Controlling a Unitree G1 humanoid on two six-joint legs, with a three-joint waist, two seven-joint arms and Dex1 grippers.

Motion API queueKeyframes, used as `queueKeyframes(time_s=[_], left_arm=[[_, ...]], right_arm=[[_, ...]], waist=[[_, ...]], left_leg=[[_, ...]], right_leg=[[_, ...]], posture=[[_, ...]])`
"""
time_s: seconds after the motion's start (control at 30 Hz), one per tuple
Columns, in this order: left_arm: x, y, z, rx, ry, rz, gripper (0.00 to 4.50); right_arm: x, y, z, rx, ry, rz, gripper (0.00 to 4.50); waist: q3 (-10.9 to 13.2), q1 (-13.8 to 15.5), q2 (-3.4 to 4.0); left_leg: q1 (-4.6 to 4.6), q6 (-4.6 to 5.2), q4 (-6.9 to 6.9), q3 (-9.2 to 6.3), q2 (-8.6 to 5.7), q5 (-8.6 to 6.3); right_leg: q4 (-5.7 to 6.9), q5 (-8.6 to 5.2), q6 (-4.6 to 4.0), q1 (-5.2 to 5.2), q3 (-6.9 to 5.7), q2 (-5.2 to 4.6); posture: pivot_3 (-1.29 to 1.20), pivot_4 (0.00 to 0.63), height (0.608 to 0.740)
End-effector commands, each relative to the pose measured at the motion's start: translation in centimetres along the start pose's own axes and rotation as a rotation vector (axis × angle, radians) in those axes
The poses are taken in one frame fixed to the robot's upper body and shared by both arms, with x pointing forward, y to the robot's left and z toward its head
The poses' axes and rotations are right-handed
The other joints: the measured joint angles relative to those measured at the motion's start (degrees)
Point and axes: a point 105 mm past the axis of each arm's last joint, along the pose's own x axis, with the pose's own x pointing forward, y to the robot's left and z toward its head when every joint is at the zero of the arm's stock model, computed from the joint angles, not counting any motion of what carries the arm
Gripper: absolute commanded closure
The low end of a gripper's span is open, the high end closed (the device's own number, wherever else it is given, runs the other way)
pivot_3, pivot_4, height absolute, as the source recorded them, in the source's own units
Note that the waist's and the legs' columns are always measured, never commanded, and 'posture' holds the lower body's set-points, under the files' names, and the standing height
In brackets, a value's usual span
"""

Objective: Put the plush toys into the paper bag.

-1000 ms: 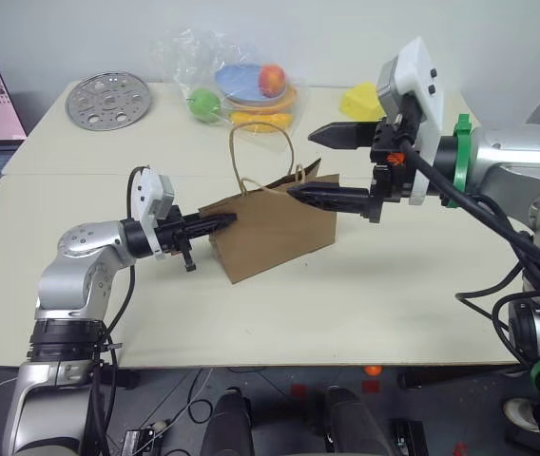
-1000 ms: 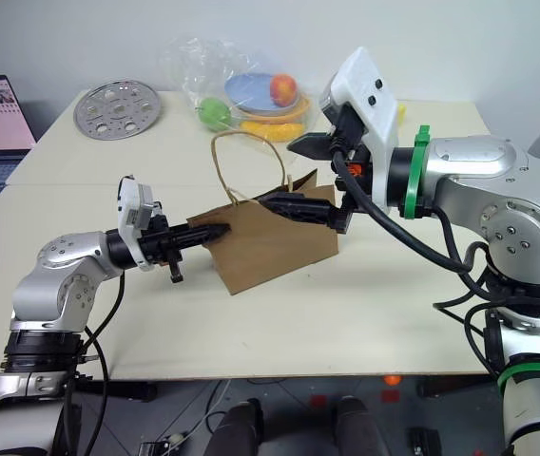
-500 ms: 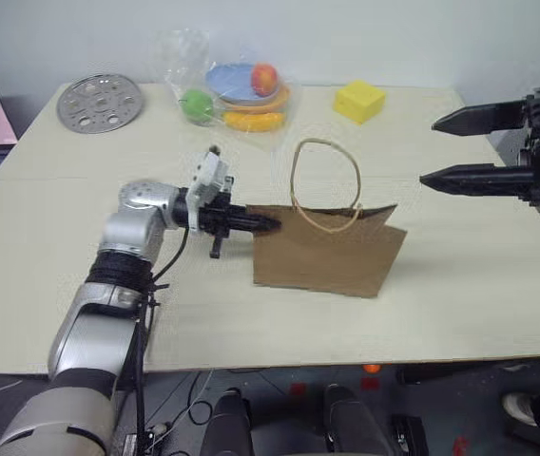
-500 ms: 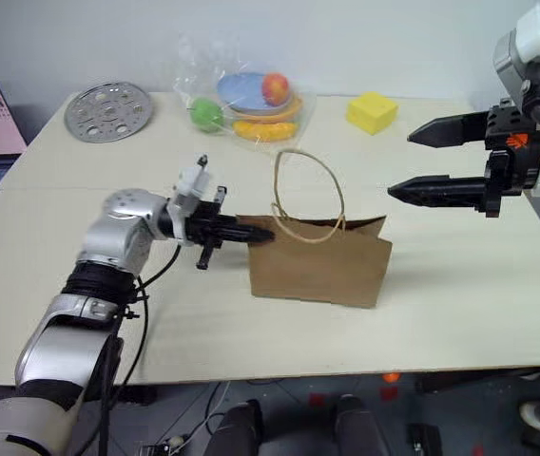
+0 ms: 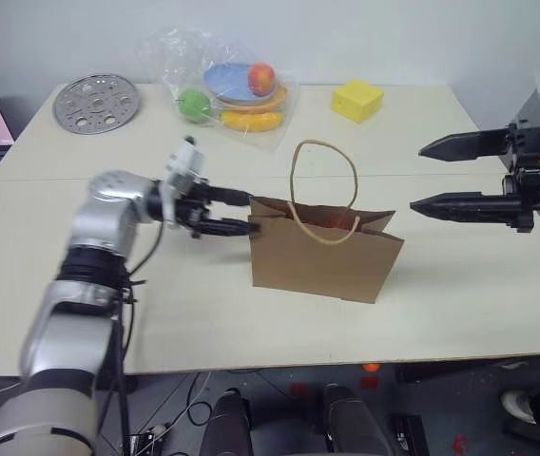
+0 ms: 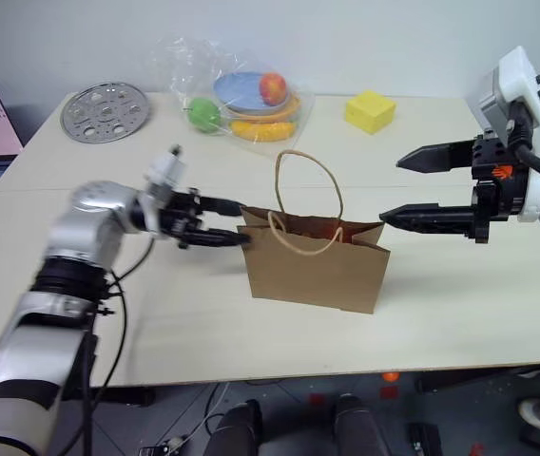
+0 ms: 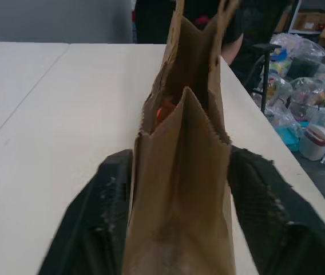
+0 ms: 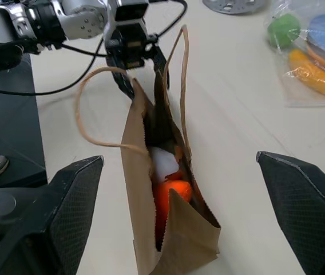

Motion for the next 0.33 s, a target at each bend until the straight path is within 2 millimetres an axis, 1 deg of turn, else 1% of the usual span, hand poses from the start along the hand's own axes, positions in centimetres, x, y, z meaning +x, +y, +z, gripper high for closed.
queueKeyframes(time_s=[0.03, 0.07, 0.1, 0.17, 0.23, 0.33], left_arm=[[-3.2, 1.5, 3.1, 0.008, 0.033, 0.272, 0.54], [-4.2, 1.5, 3.7, 0.018, 0.04, 0.334, 0.54], [-4.9, 1.3, 4.0, 0.024, 0.042, 0.366, 0.54], [-5.6, 0.8, 4.1, 0.029, 0.07, 0.418, 0.54], [-5.9, 0.3, 3.7, 0.064, 0.114, 0.444, 0.54], [-6.0, -0.1, 2.6, 0.068, 0.157, 0.44, 0.54]], right_arm=[[-1.2, -1.7, -1.2, -0.012, -0.009, -0.104, 0.0], [-1.6, -2.1, -2.6, -0.006, 0.025, -0.137, 0.0], [-1.7, -2.2, -3.5, -0.007, 0.051, -0.154, 0.0], [-2.2, -2.5, -5.2, 0.01, 0.079, -0.193, 0.0], [-2.7, -2.9, -6.0, 0.045, 0.058, -0.235, 0.0], [-2.5, -3.0, -6.6, 0.053, 0.047, -0.259, 0.0]], waist=[[0.0, 0.0, -0.01], [0.0, 0.1, -0.01], [0.0, 0.2, -0.01], [0.0, 0.5, 0.01], [0.0, 0.7, 0.05], [0.0, 1.1, 0.05]], left_leg=[[0.0, 0.0, -0.01, -0.02, 0.0, 0.0], [0.0, 0.0, -0.01, -0.03, 0.01, 0.0], [0.0, 0.0, -0.01, -0.04, 0.0, 0.0], [0.0, 0.0, -0.02, -0.01, -0.04, 0.0], [0.0, 0.0, 0.0, -0.01, -0.04, 0.0], [0.04, -0.01, 0.06, -0.01, -0.03, 0.01]], right_leg=[[0.0, -0.01, 0.01, 0.0, -0.02, 0.0], [0.0, -0.03, 0.05, 0.01, -0.03, 0.0], [-0.01, -0.14, 0.24, 0.01, -0.03, -0.01], [-0.02, -0.15, 0.26, 0.04, -0.02, -0.05], [0.03, -0.14, 0.24, 0.04, -0.02, -0.06], [0.06, -0.13, 0.22, 0.05, -0.03, -0.04]], posture=[[0.0, 0.15, 0.74], [0.0, 0.15, 0.74], [0.0, 0.15, 0.74], [0.0, 0.15, 0.74], [0.0, 0.15, 0.74], [0.0, 0.15, 0.74]])
